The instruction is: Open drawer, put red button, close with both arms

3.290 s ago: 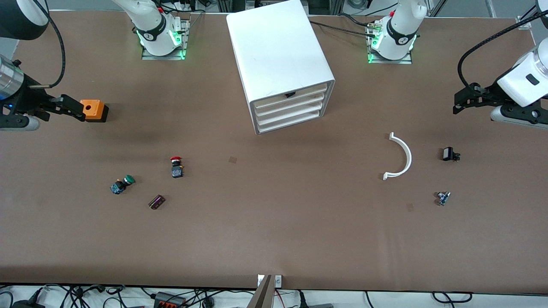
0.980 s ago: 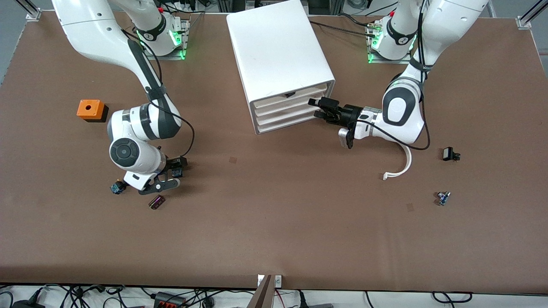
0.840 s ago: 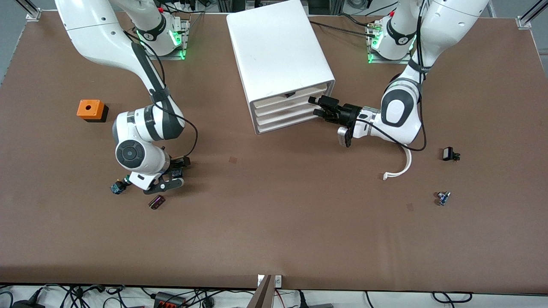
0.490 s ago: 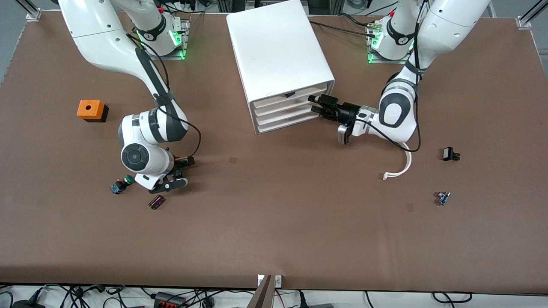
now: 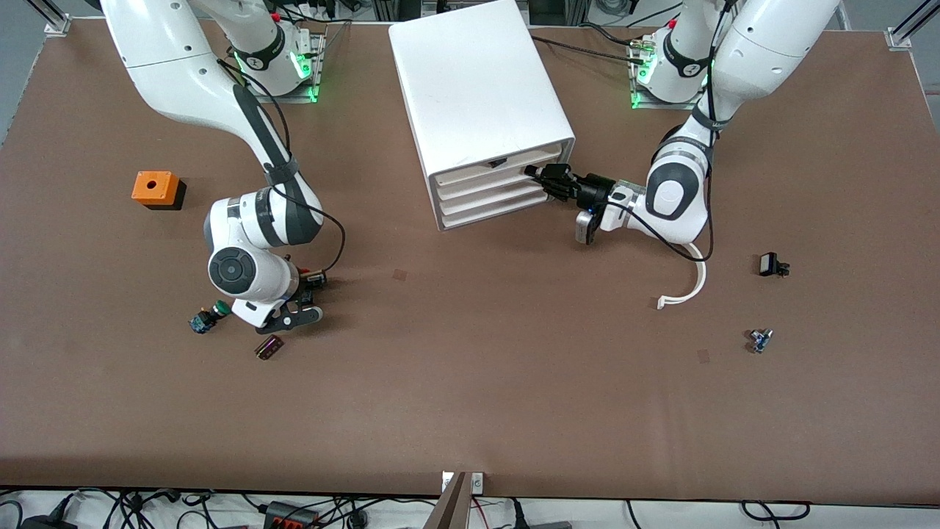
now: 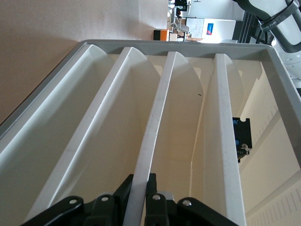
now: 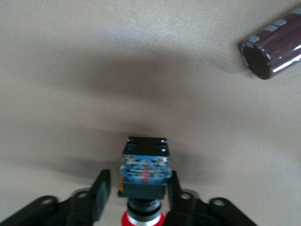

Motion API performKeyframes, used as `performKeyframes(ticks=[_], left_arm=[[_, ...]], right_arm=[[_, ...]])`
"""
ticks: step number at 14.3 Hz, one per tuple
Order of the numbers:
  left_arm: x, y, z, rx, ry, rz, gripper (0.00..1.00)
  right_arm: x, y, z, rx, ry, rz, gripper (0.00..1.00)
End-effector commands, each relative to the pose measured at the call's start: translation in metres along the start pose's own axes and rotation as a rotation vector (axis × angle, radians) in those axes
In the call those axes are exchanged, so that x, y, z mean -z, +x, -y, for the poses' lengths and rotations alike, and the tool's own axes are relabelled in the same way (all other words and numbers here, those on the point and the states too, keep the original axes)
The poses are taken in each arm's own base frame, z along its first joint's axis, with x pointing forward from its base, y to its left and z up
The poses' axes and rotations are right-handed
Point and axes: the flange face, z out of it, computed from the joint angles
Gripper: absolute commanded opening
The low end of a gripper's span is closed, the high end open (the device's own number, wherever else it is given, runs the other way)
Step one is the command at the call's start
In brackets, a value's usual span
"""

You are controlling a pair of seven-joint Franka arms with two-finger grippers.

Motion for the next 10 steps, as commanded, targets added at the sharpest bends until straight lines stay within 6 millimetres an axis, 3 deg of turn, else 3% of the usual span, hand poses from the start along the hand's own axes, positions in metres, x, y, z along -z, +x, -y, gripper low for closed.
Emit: performKeyframes(ticks=[1,4,7,8,10], left_arm=[[0.018,0.010,-0.002,-0.034,0.003,-0.044,0.03],[0.030,0.035,0.002,-0.033,-0.002,-0.068,0.01],[0.051,0.062,0.023,-0.041,0.012,-0.098,0.01],[0.058,0.070,0.025,-0.049,0.024,-0.101,0.01],[0.078,0.088,0.023,-0.035,0.047,-0.113,0.01]], right_arm=[[0.009,0.007,-0.002,0.001,0.018,-0.020,0.00],[0.051,0.021,-0.003,0.007,0.019,-0.034,0.00],[0.120,0.034,0.006,0.022,0.023,-0.037,0.00],[0.140,0.036,0.013,0.031,0.022,-0.046,0.00],[0.182,0.039,0.051,0.073,0.014,-0.086,0.00]])
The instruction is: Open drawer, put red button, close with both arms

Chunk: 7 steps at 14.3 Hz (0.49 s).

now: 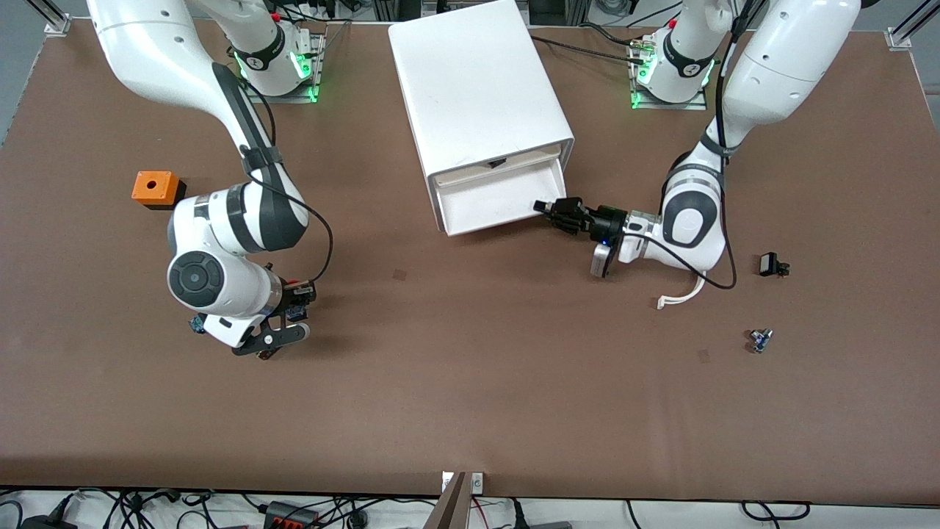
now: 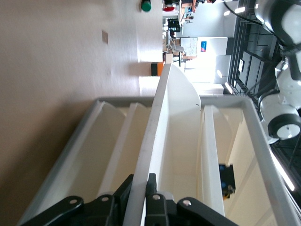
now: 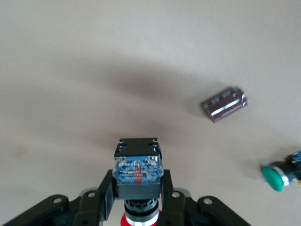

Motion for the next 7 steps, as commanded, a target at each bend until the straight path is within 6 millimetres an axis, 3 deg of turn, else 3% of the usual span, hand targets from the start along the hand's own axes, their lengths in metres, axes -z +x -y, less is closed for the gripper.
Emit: performKeyframes(ticks=[1,3,6,7], left_arm=[[0.025,0.035,0.011,0.023,0.065,-0.009,0.01],[0.046,0.050,0.004,0.058,0.095,-0.021,0.01],[0.055,0.056,0.003,0.058,0.113,-0.018,0.01],[0.059,0.057,0.004,0.057,0.119,-0.020,0.01]], right_arm=[[0.062,0.008,0.053,0.033,0.006,-0.053,0.00],[0.076,0.009,0.078,-0.001,0.026,-0.078,0.00],[0.081,-0.002,0.150,0.003,0.065,-0.076,0.00],[0.091,-0.004,0.171,-0.009,0.074,-0.095,0.00]])
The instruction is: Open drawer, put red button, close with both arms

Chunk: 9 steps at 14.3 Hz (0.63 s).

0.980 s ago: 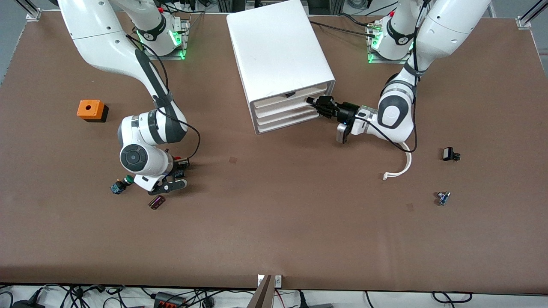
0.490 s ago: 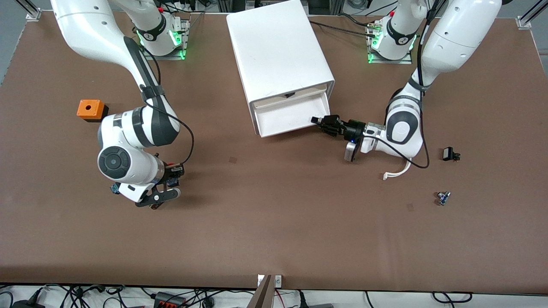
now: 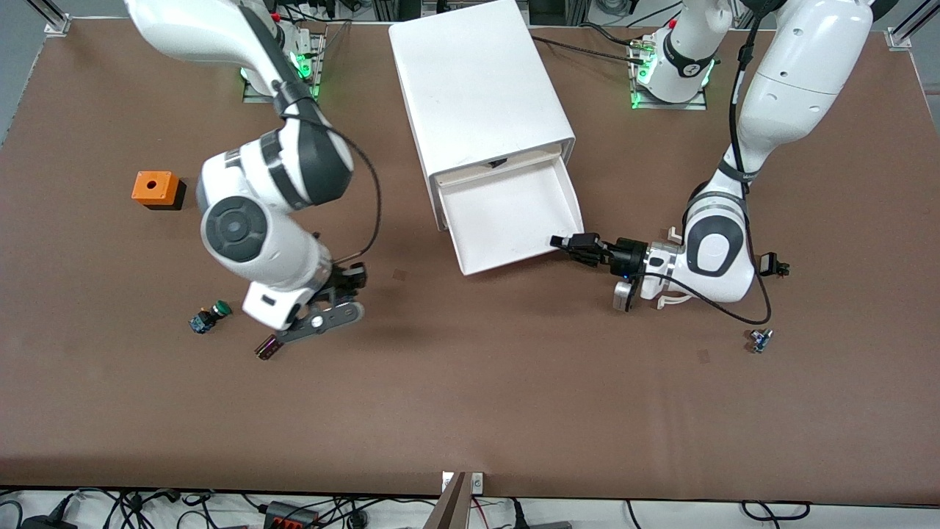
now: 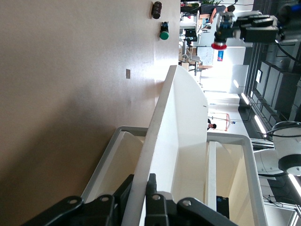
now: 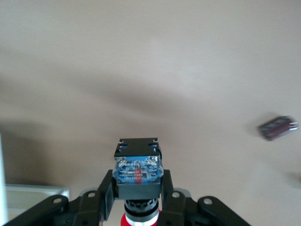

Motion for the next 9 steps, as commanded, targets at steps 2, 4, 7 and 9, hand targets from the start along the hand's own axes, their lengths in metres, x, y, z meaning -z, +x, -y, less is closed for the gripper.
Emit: performKeyframes(ticks=[2,4,7,9], left_arm=[[0.013,0.014,0.011,0.012,0.042,-0.004,0.19],[0.017,0.014,0.012,0.023,0.043,-0.010,1.00],[0.037,0.022,-0.012,0.116,0.070,-0.026,1.00],[0.053,0.034,-0.046,0.208,0.144,-0.007,1.00]], right_arm=[[0.017,-0.010,0.090,-0.007,0.029,-0.038,0.00],[0.020,-0.016,0.129,0.017,0.043,-0.081,0.00],[0.009,-0.035,0.186,0.084,0.040,-0.087,0.00],[-0.009,-0.046,0.215,0.101,0.034,-0.068,0.00]])
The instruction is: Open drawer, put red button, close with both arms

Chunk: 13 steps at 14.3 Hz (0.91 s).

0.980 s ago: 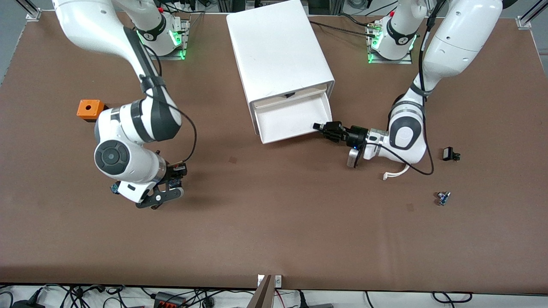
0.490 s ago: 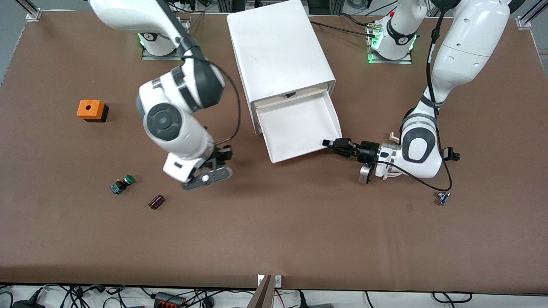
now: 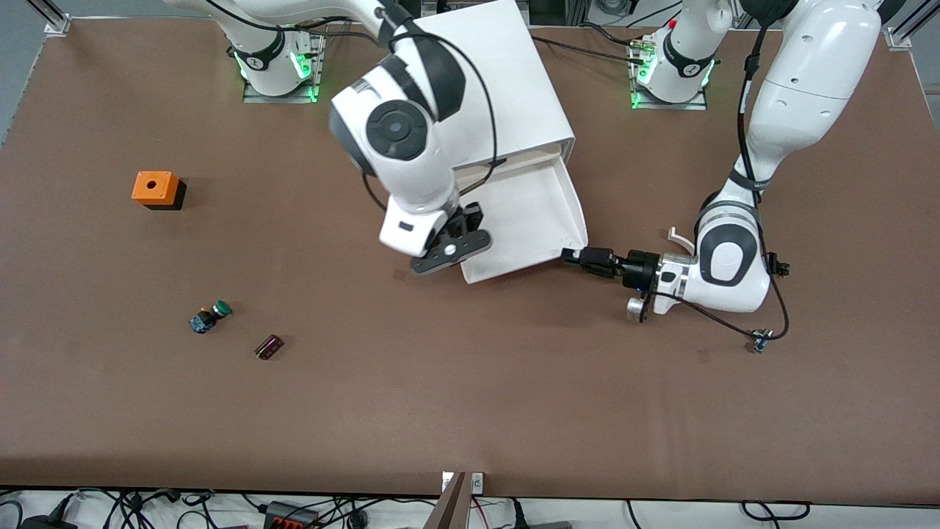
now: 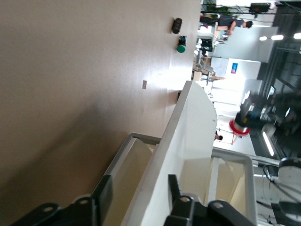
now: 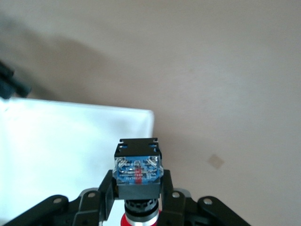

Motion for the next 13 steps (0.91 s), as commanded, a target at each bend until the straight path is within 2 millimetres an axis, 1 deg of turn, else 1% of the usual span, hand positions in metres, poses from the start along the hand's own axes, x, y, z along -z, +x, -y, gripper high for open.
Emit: performKeyframes(ticks=[1,2,3,4,5,6,7,8,10,11,12,13], left_arm=[[0.030,0.012,-0.055,0.097,0.114,0.038,1.00],[0.048,0.015,-0.069,0.138,0.166,0.061,1.00],[0.068,0.017,-0.078,0.184,0.245,0.074,1.00],[0.083,0.017,-0.085,0.212,0.318,0.086,1.00],[0.093,0.016,-0.093,0.229,0.399,0.106,1.00],[0.101,0.015,-0.094,0.251,0.481,0.117,1.00],[0.109,0.012,-0.093,0.260,0.561,0.120,1.00],[0.114,0.010,-0.089,0.265,0.646,0.130,1.00],[0.123,0.007,-0.081,0.271,0.763,0.143,1.00],[0.130,0.007,-0.078,0.284,0.829,0.142,1.00],[0.140,0.007,-0.080,0.287,0.910,0.133,1.00],[0.145,0.008,-0.081,0.269,1.011,0.146,1.00]], right_arm=[[-0.023,-0.008,0.039,-0.010,-0.005,0.013,0.00],[-0.031,-0.013,0.053,-0.028,-0.010,0.021,0.00],[-0.037,-0.015,0.058,-0.048,-0.012,0.026,0.00],[-0.041,-0.017,0.067,-0.046,-0.010,0.021,0.00],[-0.045,-0.018,0.072,-0.045,-0.005,0.019,0.00],[-0.049,-0.018,0.075,-0.058,0.000,0.013,0.00],[-0.050,-0.018,0.079,-0.077,0.010,-0.002,0.00],[-0.056,-0.018,0.082,-0.081,0.010,-0.006,0.00],[-0.061,-0.017,0.083,-0.084,0.014,-0.012,0.00],[-0.067,-0.016,0.082,-0.085,0.013,-0.011,0.00],[-0.072,-0.015,0.084,-0.085,0.016,-0.018,0.00],[-0.080,-0.015,0.085,-0.084,0.014,-0.016,0.00]])
